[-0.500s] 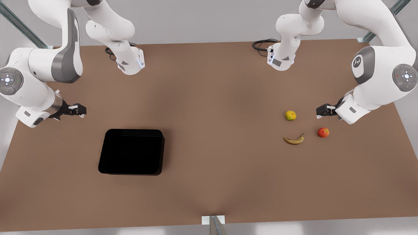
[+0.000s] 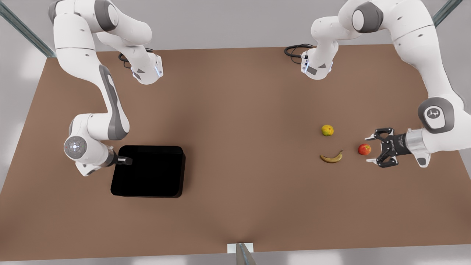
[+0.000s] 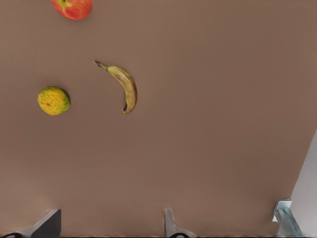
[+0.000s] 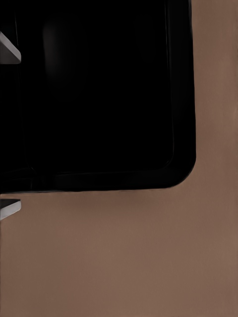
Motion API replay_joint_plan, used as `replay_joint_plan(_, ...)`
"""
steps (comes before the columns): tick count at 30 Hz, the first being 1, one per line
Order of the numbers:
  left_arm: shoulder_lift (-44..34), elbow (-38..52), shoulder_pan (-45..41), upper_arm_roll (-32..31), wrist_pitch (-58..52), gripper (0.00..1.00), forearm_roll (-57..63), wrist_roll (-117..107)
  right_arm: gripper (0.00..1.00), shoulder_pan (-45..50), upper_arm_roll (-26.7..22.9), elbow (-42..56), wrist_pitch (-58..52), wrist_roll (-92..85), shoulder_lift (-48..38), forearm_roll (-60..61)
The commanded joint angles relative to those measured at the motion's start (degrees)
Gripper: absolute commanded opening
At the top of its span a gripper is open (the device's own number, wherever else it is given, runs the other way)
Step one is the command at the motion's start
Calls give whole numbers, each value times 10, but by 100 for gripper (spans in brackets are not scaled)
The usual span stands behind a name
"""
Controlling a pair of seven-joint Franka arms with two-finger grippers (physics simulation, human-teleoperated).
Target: Place the storage box in the middle with the right arm, and place the apple in the storage box with the left arm
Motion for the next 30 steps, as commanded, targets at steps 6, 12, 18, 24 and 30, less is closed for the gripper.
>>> replay_joint_plan(6, -63, -166, 0, 59, 50, 100, -236, 60, 100, -5, -15, -30, 36, 0, 16, 1)
replay_joint_plan(12, -11, -165, 0, 79, 19, 100, -238, 164, 100, -5, -32, -19, 71, 1, 63, 3)
replay_joint_plan(18, 16, -166, 23, 79, 17, 100, -237, 200, 100, -4, -33, -16, 77, 1, 86, 3)
replay_joint_plan(24, 39, -199, 30, 90, 6, 100, -243, 258, 96, -4, -36, -16, 78, 1, 103, 3)
replay_joint_plan(30, 108, -150, 96, 90, -24, 100, -255, 299, 39, -4, -36, -18, 76, 0, 107, 2)
